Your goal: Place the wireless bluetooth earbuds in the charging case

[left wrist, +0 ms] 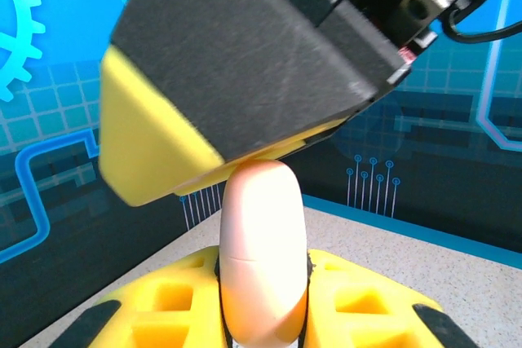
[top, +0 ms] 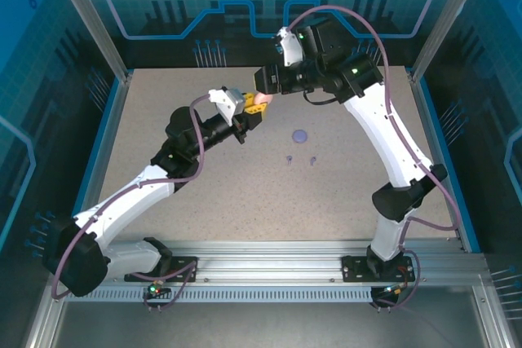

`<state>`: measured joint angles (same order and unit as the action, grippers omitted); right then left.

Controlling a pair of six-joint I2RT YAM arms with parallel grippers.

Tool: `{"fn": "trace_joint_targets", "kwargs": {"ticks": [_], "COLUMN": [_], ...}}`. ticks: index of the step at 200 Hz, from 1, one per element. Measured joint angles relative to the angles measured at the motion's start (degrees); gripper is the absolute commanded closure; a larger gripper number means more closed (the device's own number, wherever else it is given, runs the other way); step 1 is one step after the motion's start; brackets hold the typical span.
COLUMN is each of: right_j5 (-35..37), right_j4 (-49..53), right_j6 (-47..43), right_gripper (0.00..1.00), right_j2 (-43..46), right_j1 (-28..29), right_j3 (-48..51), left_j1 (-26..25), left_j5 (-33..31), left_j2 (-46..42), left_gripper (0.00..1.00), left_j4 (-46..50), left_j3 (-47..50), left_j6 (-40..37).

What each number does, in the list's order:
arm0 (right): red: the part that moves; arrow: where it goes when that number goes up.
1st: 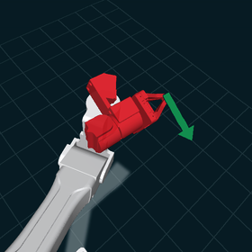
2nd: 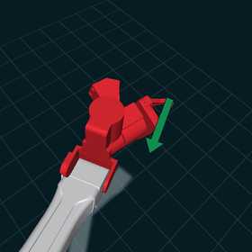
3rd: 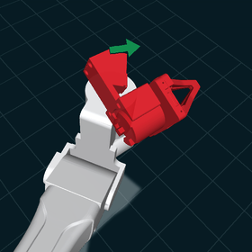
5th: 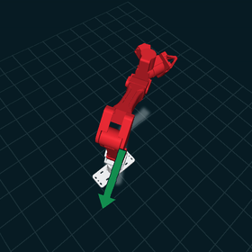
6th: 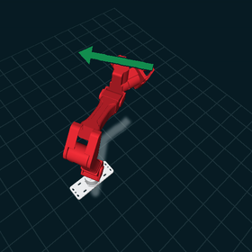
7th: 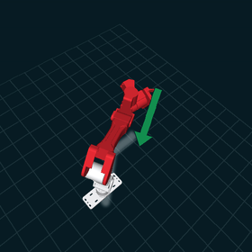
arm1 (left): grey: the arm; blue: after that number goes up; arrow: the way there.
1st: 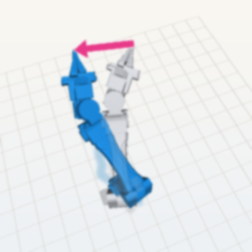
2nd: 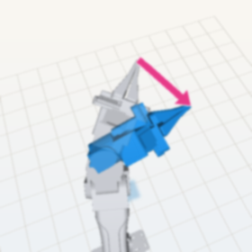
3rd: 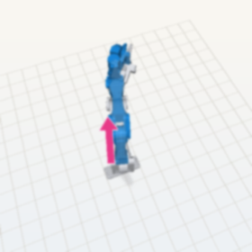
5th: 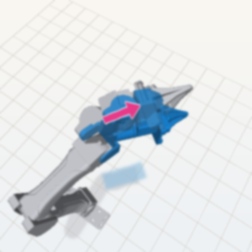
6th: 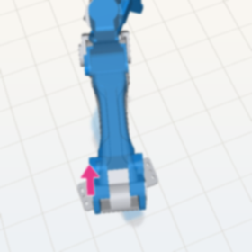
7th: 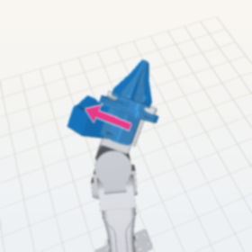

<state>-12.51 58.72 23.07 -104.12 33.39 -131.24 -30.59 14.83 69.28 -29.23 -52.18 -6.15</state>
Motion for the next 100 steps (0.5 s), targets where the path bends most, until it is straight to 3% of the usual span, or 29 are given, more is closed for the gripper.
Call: {"fn": "trace_joint_targets", "kwargs": {"ticks": [100], "right_j5": [6.36], "right_j4": [-3.21], "right_j6": [0.28], "right_gripper": [0.4], "right_j2": [6.21], "right_j1": [-0.13], "right_j3": [8.0], "left_j1": [0.0], "left_j5": [-2.93], "left_j2": [0.0], "left_gripper": [1.0], "left_j4": [-0.24], "left_j3": [0.57], "left_j6": [1.16]}}
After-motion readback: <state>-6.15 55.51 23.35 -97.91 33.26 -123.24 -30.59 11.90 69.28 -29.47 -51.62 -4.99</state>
